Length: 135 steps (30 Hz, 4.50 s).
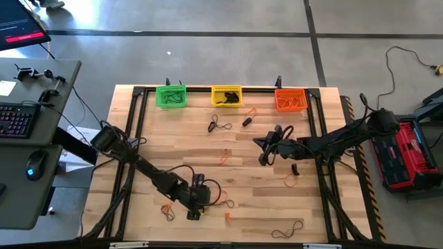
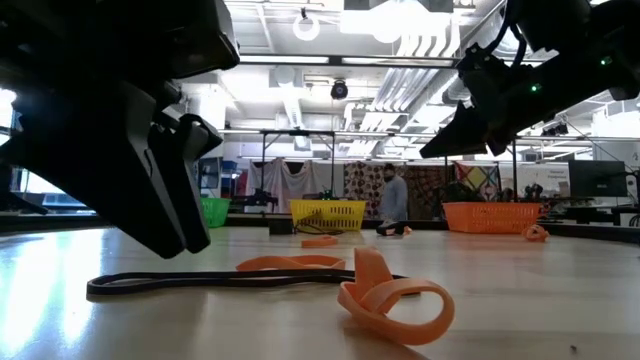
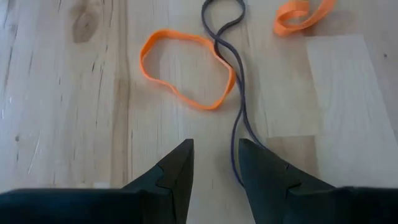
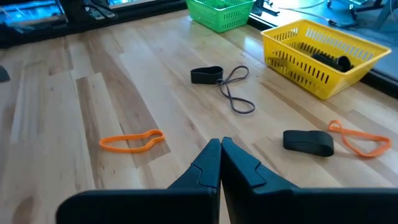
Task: Sort rubber bands into baskets
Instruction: Put the purple rubber band into the green bin
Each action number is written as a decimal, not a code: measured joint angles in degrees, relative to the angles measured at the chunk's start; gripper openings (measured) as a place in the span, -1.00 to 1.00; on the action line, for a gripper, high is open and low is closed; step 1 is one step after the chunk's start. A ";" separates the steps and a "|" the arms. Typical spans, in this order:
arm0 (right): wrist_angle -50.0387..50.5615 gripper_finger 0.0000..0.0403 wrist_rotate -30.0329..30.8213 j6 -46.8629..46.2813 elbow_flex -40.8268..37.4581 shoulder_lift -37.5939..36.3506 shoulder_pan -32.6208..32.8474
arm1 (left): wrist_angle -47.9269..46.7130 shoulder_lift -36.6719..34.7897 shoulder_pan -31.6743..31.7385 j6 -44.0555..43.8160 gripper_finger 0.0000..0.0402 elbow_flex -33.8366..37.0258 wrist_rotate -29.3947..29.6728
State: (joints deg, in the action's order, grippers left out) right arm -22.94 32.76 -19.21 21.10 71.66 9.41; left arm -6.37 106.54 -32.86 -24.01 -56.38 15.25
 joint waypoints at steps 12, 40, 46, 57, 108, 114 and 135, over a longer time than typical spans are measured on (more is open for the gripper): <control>0.02 -1.00 0.00 -1.57 0.00 0.00 0.16 | 0.73 1.01 -0.67 -2.39 -0.40 -0.02 -0.04; 1.59 -1.00 -0.34 -3.16 0.00 -0.02 0.88 | -3.24 0.08 -1.24 0.18 -1.00 0.34 3.76; 2.75 -1.00 -0.34 -2.86 0.00 -0.02 1.14 | -11.02 -7.76 -0.04 0.32 -1.00 0.17 9.57; 4.57 -1.00 -0.34 -2.64 0.00 -0.02 1.14 | -20.91 -23.73 5.40 0.11 -1.00 0.11 17.49; 5.08 -1.00 0.10 -1.72 0.00 -0.02 1.14 | -27.16 -26.57 86.66 29.08 -1.00 0.02 1.73; 5.09 -1.00 0.10 -1.69 0.00 0.00 1.14 | -26.72 -22.79 88.62 28.74 -1.00 -0.01 1.39; 5.17 -1.00 0.05 -2.35 0.00 0.00 1.14 | -40.19 -3.82 91.37 26.08 -1.00 -18.25 -7.69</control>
State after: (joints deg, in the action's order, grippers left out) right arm -17.77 32.82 -21.56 21.10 71.66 10.55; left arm -46.55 102.72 58.51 2.07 -74.63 7.56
